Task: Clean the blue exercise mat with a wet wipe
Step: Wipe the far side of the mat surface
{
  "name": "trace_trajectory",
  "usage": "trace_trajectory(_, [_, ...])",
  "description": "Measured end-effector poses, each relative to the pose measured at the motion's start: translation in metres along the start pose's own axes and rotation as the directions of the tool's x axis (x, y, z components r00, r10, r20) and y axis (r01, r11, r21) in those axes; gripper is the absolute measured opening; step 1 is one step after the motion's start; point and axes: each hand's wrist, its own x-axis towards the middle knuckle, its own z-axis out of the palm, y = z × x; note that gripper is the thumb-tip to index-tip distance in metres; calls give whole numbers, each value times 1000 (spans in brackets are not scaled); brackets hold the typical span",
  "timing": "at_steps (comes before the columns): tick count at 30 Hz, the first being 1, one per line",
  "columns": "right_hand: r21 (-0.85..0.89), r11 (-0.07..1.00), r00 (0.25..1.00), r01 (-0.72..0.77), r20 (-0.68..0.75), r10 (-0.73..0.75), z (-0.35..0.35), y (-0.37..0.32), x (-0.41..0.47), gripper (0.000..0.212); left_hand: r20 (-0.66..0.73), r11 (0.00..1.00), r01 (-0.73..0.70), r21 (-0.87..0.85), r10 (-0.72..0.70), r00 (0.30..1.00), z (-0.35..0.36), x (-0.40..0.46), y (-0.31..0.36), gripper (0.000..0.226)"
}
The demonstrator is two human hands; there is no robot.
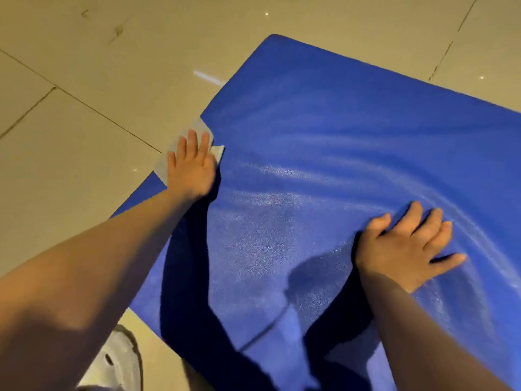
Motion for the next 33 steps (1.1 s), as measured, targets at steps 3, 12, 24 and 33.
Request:
trace_trajectory(3, [26,1000,998,13,-62,-11,3,5,-7,65,94,987,-152,-45,156,983,8,-29,55,53])
trace_trajectory(12, [43,998,986,52,-162,-45,7,9,-5,54,188,758,-641,-124,652,734,40,-142,87,72])
trace_trajectory(24, [7,1000,992,25,-126,-24,8,7,-5,57,25,959,263,-107,-262,965,29,-129,-94,52])
trace_trajectory(33, [5,1000,989,18,-144,-18,5,4,-6,57,100,940,-299,-163,317,943,65,-231,35,60])
